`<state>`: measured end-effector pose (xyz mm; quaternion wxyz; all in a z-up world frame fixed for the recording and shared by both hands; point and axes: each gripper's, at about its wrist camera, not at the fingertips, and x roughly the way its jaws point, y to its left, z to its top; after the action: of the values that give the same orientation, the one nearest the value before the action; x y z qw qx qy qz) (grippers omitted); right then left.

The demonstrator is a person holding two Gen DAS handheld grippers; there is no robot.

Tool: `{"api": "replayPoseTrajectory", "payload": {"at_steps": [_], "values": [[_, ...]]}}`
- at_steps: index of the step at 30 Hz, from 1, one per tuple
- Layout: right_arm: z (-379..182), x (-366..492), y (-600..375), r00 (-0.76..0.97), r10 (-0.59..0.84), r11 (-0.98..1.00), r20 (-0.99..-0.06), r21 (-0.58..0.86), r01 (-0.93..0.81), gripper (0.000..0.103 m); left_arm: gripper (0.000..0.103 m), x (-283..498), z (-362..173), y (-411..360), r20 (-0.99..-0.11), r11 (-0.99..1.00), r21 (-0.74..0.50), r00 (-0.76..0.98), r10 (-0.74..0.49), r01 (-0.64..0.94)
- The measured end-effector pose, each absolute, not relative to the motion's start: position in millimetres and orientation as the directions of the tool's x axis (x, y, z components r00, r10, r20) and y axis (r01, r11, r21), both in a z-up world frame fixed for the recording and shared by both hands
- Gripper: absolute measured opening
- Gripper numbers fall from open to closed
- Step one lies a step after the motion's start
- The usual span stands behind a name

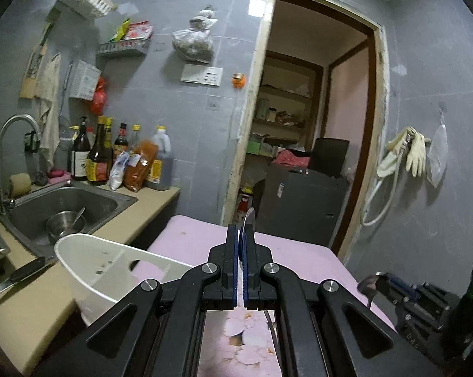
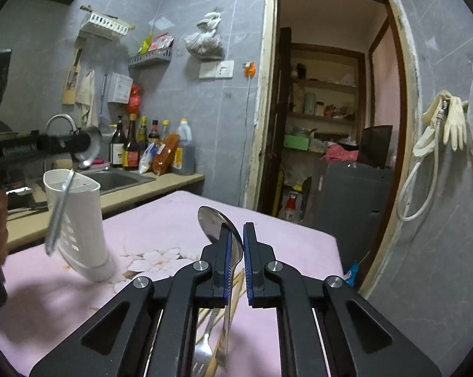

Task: Organize utensils
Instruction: 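Lift both held spoons and carry them over the white utensil holder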

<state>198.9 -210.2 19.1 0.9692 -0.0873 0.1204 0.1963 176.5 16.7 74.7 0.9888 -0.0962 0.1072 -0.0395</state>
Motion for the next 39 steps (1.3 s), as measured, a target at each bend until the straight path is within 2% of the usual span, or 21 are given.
{"api": "replayPoseTrajectory", "payload": {"at_steps": [9,17,27,32,39], "values": [[17.4,197.6,-210.6,0.879,0.38,0.901,-0.287,-0.099,-0.422,0.005,0.0,167.5,69.2,36.3,-0.226,0.975,-0.22,0.971,-0.082,0.032],[51.2,187.4,-193.9,0.88,0.436,0.887,-0.191,-0.072,-0.455,0.003,0.0,165.4,94.4,61.0,-0.176,0.988,-0.152,0.984,0.001,-0.028],[98.9,195.1,-148.9,0.86,0.504,0.86,-0.08,-0.05,-0.508,0.003,0.0,175.2,111.2,131.7,-0.124,0.978,-0.142,0.983,0.136,-0.153],[123.0,200.3,-113.5,0.861,0.508,0.861,-0.008,-0.04,-0.508,0.003,0.0,196.3,106.5,152.0,-0.097,0.978,-0.087,0.979,0.181,-0.19],[115.6,209.8,-64.7,0.893,0.445,0.895,0.075,-0.061,-0.441,0.003,0.0,215.4,82.2,177.7,-0.098,0.97,-0.15,0.979,0.179,-0.192]]}}
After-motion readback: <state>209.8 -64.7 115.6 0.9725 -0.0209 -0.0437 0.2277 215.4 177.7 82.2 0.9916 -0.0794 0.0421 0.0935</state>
